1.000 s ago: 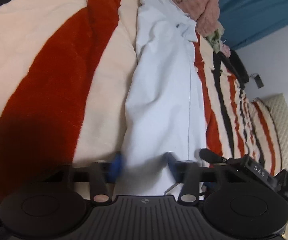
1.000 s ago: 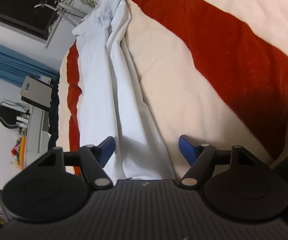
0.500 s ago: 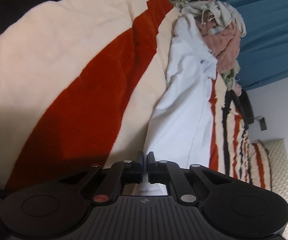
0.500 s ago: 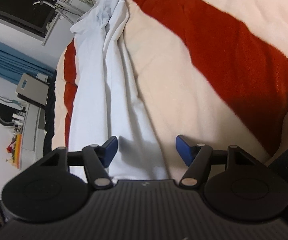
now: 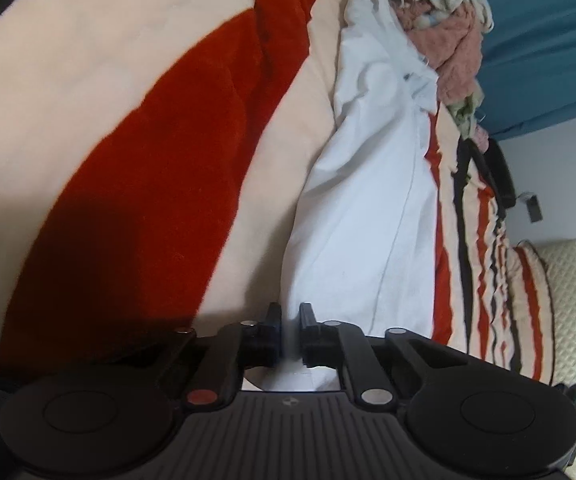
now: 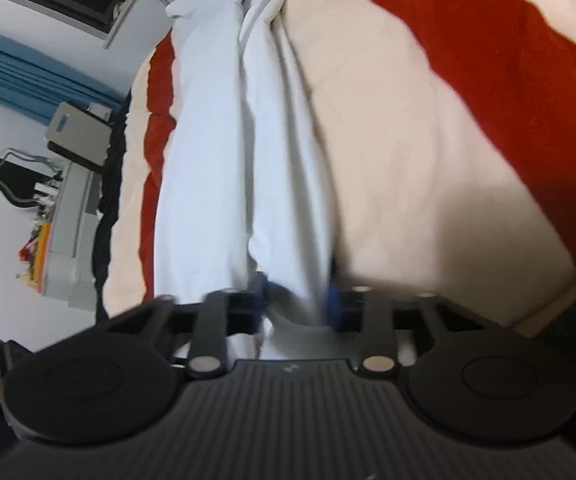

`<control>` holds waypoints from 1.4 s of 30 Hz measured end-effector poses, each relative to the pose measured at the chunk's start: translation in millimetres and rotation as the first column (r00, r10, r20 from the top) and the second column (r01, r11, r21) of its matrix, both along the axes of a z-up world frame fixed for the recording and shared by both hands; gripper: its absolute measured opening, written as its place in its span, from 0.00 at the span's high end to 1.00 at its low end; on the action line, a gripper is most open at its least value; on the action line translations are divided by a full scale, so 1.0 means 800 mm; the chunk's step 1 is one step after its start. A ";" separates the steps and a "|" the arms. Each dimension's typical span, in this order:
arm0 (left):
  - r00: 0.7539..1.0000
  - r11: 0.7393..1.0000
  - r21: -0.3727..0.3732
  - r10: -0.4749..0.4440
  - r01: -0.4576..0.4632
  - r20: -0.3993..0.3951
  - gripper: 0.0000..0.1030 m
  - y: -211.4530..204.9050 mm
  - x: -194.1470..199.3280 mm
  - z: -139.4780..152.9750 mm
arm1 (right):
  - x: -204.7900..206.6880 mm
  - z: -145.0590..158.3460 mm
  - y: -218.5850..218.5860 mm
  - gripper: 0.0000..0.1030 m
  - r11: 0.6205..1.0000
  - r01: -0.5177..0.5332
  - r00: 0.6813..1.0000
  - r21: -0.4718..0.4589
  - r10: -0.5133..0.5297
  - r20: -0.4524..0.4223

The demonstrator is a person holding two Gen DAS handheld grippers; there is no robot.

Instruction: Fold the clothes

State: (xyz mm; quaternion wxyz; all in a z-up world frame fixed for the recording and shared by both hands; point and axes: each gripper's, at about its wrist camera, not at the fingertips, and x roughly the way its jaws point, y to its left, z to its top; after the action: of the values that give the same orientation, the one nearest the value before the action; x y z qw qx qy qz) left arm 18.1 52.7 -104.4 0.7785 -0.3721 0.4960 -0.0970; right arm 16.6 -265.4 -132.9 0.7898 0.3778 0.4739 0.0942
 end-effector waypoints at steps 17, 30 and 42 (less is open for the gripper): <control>0.966 0.983 -0.185 0.058 -0.011 0.251 0.97 -0.021 -0.071 0.177 | -0.062 0.158 -0.061 0.91 0.996 0.063 0.952 0.068 -0.080 0.296; 0.988 0.988 -0.123 0.103 -0.089 0.115 0.96 -0.018 -0.044 0.146 | -0.050 0.126 -0.052 0.91 0.998 0.052 0.980 0.047 -0.060 0.189; 0.906 0.956 0.229 0.072 -0.181 0.417 0.96 -0.095 0.252 0.172 | 0.230 0.121 -0.030 0.91 0.975 0.191 0.901 -0.109 -0.130 0.414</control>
State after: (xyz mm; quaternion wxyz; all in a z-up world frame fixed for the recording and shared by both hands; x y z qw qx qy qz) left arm 219.4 -23.4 33.2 0.9111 -0.2692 0.3074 -0.0542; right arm 200.5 -289.1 -36.1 0.9013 0.3288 0.2732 0.0693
